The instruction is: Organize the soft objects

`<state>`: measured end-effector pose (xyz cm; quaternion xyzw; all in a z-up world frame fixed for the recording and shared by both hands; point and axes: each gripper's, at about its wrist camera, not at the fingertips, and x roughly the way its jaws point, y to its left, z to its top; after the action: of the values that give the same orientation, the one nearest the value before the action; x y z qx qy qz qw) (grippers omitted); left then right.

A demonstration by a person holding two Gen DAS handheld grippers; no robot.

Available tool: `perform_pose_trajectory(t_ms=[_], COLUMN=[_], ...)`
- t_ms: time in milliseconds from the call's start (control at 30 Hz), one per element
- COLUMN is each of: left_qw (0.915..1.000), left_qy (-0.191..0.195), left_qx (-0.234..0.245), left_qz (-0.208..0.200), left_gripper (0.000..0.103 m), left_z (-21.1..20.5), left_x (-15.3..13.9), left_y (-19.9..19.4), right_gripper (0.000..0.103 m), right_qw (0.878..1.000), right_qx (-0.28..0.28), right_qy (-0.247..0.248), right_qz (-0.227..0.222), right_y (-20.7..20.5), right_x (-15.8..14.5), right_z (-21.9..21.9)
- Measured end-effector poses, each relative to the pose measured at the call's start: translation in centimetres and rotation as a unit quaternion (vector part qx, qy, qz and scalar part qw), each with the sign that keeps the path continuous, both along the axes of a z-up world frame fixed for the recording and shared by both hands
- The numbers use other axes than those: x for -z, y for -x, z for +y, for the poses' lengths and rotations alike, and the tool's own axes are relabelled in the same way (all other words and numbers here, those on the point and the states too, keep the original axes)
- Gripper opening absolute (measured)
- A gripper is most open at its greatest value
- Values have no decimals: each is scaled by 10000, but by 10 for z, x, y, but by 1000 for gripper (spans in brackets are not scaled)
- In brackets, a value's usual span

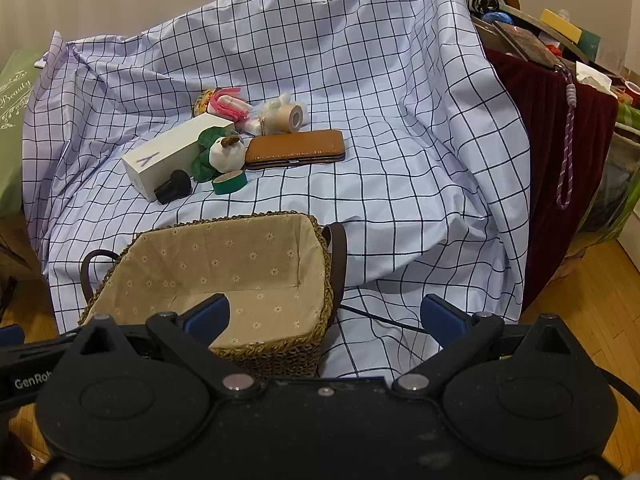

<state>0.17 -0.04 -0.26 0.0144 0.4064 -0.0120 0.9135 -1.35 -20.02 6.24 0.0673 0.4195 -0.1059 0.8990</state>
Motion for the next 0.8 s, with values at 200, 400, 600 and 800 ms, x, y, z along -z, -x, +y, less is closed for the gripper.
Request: perform_pose_trajectory(t_ms=[200, 400, 600, 800], left_qw=[10000, 10000, 10000, 10000], left_qy=[-2, 1, 0, 2], left_qx=[3, 4, 7, 6], left_qz=[1, 3, 5, 11], left_gripper=[100, 100, 100, 100], left_z=[0, 0, 1, 1], left_x=[0, 0, 0, 0], left_y=[0, 0, 0, 0], right_gripper=[102, 102, 102, 102], right_qw=[10000, 10000, 10000, 9999], right_qx=[-11, -29, -26, -25], right_qy=[-1, -26, -51, -62], right_qz=[7, 44, 64, 77], right_y=[1, 1, 0, 0], right_x=[1, 3, 3, 3], right_z=[1, 2, 2, 1])
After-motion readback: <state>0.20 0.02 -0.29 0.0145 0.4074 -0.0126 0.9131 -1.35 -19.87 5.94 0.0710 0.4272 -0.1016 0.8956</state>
